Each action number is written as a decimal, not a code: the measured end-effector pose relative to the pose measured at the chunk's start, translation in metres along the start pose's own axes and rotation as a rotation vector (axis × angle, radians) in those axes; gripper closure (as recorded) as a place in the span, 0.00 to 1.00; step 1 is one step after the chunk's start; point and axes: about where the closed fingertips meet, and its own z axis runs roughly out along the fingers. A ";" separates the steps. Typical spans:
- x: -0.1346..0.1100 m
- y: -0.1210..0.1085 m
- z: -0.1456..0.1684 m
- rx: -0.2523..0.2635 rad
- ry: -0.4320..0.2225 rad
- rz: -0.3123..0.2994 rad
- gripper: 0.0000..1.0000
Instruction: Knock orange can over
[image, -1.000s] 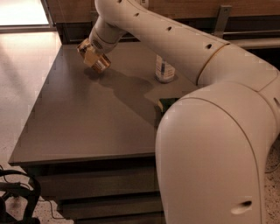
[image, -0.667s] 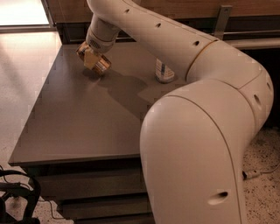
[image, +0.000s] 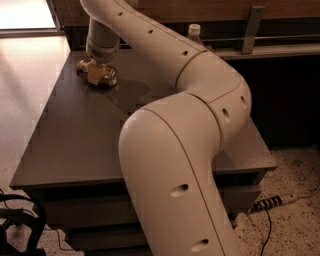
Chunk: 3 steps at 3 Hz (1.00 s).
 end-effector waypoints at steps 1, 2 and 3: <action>-0.010 0.004 0.022 -0.055 -0.020 -0.036 1.00; -0.011 0.003 0.019 -0.055 -0.020 -0.036 0.82; -0.012 0.004 0.020 -0.058 -0.018 -0.037 0.51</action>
Offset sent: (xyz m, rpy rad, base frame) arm 0.0042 0.0179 -0.0168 0.0178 0.0308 0.0588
